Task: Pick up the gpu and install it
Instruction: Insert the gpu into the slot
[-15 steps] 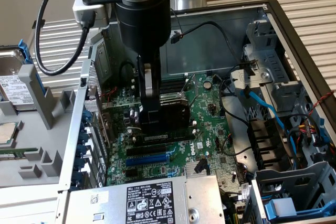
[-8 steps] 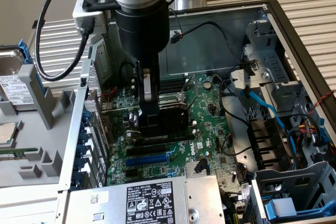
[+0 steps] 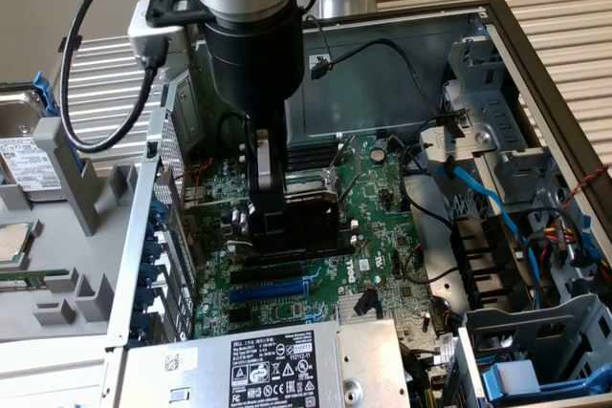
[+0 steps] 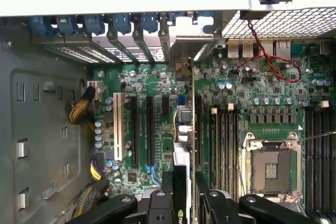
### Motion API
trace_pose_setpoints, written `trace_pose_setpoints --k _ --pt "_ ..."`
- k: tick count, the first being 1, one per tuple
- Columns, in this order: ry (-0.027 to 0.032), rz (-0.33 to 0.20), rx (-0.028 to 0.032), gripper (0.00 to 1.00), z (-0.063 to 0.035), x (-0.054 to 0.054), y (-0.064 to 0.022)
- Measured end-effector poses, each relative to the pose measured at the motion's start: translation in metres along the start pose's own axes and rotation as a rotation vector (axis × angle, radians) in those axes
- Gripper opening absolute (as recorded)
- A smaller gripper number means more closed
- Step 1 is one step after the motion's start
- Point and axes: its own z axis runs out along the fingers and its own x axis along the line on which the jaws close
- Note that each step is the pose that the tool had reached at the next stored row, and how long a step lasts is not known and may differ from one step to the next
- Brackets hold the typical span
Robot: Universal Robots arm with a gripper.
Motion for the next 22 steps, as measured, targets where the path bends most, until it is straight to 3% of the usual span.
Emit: trace_pose_setpoints --k 10,22 --pt "0.0074 0.000 0.0002 0.27 0.0124 0.000 0.0019" --pt "0.0102 0.000 0.0000 0.27 0.0200 -0.001 0.0071"
